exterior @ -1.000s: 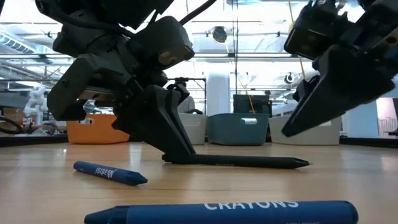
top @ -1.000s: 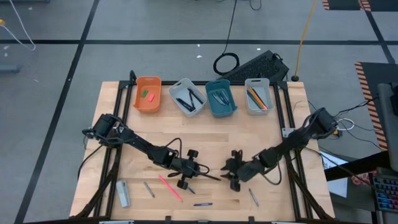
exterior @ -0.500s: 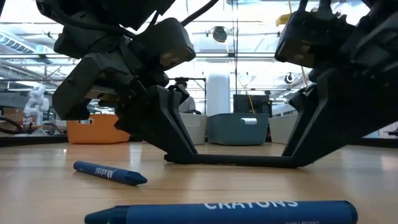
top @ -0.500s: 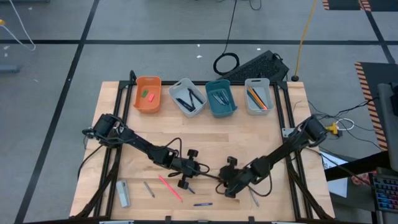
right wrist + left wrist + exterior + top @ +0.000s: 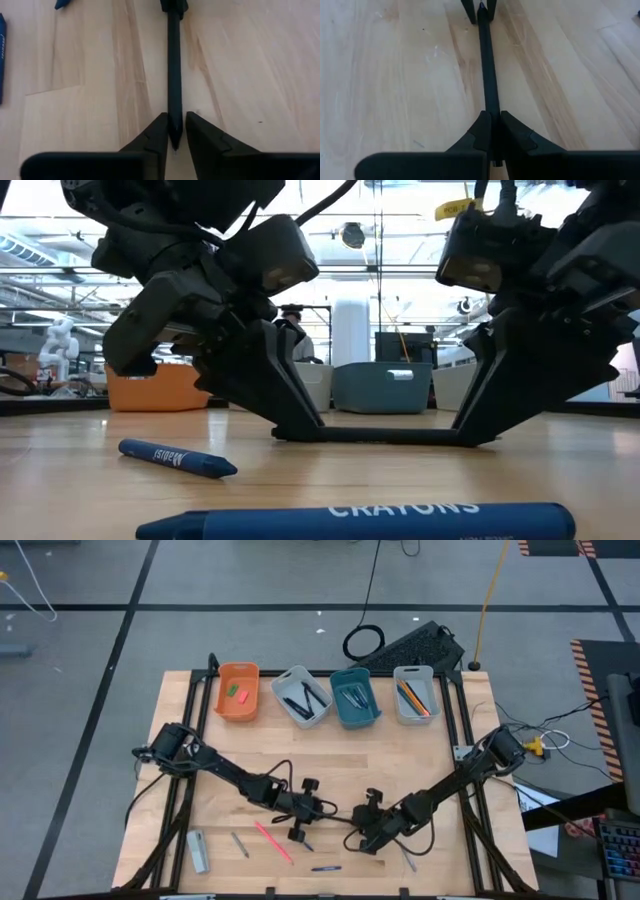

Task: Sort crayons/erasers/pens/pencils in bins
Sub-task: Put the black pen into the left gray bin

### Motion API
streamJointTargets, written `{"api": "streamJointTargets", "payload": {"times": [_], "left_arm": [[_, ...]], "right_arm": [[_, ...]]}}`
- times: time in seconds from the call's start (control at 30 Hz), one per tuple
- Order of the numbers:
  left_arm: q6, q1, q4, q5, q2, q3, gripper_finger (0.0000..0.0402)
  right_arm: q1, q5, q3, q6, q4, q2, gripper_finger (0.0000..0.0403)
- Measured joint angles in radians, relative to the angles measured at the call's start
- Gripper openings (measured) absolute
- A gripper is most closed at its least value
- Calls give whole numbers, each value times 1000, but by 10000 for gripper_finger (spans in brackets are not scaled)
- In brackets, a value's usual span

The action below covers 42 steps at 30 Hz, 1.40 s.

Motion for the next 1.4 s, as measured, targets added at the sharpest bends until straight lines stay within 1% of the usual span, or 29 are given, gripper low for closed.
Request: {"api": "streamJointTargets", "payload": {"times": [0.17, 0.27, 0.33, 0.43, 0.6, 0.7, 0.8, 0.97, 1.17, 1.27, 1.4], "left_arm": [[-15, 9, 8, 2, -2, 0, 26], [-19, 11, 5, 24, -23, 0, 35], [-21, 11, 0, 33, -36, -1, 50], [-22, 10, -60, 32, -72, -5, 78], [-39, 12, -147, 4, -134, -5, 115], [-52, 12, -163, -23, -174, -24, 117], [-80, 16, -137, -31, -210, -73, 104], [-144, 25, 34, -54, -305, -231, 73], [-184, 47, 339, -77, -454, -442, 37], [-187, 61, 441, -95, -520, -527, 22], [-191, 81, 536, -124, -602, -629, 4]], "right_arm": [[-3, -18, 0, -1, -12, 0, 44], [-6, -27, 0, 3, -29, 0, 41], [-8, -31, 0, 2, -30, 1, 40], [-12, -33, -1, 0, -33, 1, 40], [-14, -37, -3, 0, -41, 2, 39], [-16, -36, -4, 0, -38, 2, 39], [-18, -31, -4, 1, -35, 2, 39], [-18, -16, -5, 17, -24, 2, 38], [-19, -13, -6, 44, -17, -6, 38], [-21, -10, -8, 49, -24, -28, 38], [-37, 11, -11, 57, -50, -79, 38]]}}
